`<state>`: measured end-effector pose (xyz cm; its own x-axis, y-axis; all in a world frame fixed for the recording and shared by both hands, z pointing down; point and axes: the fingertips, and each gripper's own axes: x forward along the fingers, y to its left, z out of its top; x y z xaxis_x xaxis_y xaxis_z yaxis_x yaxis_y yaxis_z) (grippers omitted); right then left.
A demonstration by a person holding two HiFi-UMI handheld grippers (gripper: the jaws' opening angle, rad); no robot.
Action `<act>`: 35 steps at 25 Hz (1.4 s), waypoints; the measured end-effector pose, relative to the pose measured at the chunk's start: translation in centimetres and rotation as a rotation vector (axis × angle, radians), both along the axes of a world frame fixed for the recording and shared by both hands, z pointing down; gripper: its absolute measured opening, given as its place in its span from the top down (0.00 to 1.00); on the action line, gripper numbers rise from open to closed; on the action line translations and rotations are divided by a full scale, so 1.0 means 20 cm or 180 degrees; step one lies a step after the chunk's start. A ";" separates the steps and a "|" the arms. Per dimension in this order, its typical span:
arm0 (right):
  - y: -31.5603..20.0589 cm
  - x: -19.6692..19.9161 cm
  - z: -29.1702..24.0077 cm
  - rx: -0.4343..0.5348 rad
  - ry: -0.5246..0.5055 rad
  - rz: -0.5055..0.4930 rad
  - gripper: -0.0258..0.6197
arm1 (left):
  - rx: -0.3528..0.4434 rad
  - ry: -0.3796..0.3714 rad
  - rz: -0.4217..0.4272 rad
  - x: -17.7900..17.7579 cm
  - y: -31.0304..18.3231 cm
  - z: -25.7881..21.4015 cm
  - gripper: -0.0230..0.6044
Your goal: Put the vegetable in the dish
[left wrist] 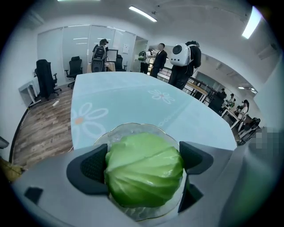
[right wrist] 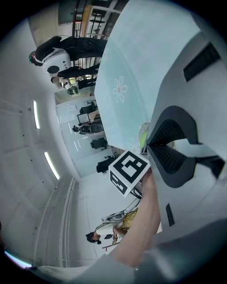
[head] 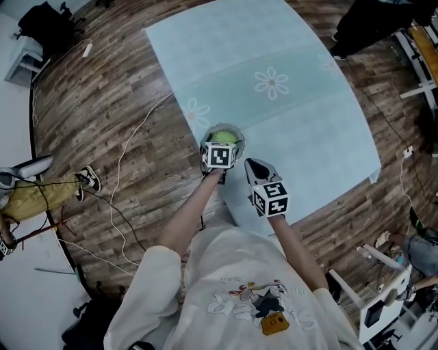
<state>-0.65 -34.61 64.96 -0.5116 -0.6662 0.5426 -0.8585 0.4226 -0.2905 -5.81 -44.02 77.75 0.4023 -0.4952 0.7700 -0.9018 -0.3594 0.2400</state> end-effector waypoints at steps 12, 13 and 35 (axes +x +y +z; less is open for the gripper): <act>0.05 0.02 0.02 -0.0060 0.0006 -0.0030 0.93 | 0.0182 0.0402 -0.0076 -0.03 0.01 -0.25 0.19; 0.05 0.02 0.02 -0.0059 0.0006 -0.0044 0.93 | 0.0242 0.0418 -0.0091 -0.05 0.03 -0.27 0.24; 0.25 0.11 -0.12 0.0181 0.0162 -0.0386 0.93 | 0.0785 0.0526 -0.0575 -0.13 0.69 -0.68 0.96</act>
